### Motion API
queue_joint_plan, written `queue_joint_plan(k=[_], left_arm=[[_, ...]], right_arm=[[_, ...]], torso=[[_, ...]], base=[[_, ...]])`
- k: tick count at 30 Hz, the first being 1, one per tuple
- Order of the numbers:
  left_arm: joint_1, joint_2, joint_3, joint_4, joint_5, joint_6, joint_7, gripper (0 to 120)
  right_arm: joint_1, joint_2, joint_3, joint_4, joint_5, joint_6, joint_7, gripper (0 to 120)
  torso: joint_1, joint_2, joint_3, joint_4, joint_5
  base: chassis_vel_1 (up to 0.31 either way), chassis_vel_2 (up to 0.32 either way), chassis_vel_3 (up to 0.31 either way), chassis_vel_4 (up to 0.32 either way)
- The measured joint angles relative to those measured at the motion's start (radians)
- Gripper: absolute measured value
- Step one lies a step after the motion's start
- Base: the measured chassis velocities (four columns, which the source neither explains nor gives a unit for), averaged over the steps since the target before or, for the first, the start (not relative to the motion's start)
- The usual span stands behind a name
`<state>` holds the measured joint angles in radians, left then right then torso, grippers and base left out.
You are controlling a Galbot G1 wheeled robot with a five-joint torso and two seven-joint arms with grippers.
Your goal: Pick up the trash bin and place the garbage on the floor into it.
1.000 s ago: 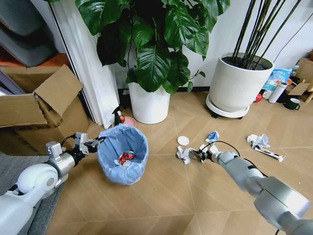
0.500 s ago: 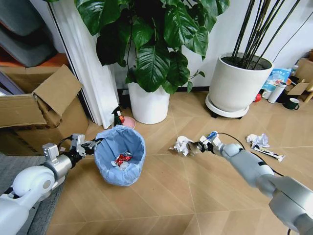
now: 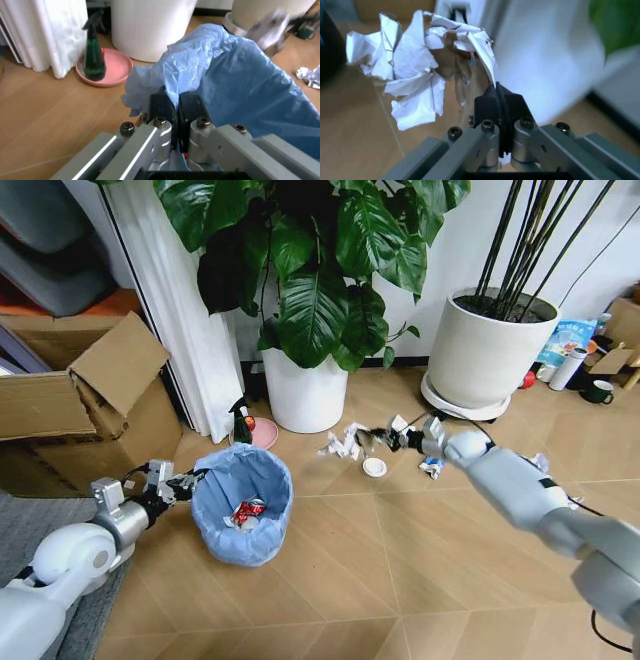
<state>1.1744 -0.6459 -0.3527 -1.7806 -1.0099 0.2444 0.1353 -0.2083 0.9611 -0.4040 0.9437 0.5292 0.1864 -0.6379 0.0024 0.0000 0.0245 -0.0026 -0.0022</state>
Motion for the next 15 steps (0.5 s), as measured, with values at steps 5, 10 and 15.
queue_joint_plan(k=[5, 10, 15], left_arm=[[-0.073, -0.011, 0.084, 0.044, 0.000, -0.001, 0.001, 0], [-0.124, -0.019, 0.147, 0.066, -0.006, -0.001, 0.001, 0], [-0.159, -0.020, 0.194, 0.082, -0.027, -0.001, 0.000, 0]], right_arm=[[0.024, -0.066, 0.002, 0.198, 0.069, -0.017, -0.004, 0], [0.052, -0.102, -0.005, 0.344, 0.152, -0.026, -0.010, 0], [0.099, -0.122, -0.034, 0.486, 0.267, -0.045, -0.012, 0]], torso=[[0.000, 0.000, 0.000, -0.0001, -0.0002], [0.000, 0.000, 0.000, -0.0001, 0.0001], [0.000, 0.000, 0.000, 0.0001, 0.0002]], base=[[0.000, 0.000, 0.000, 0.000], [0.000, 0.000, 0.000, 0.000], [0.000, 0.000, 0.000, 0.000]])
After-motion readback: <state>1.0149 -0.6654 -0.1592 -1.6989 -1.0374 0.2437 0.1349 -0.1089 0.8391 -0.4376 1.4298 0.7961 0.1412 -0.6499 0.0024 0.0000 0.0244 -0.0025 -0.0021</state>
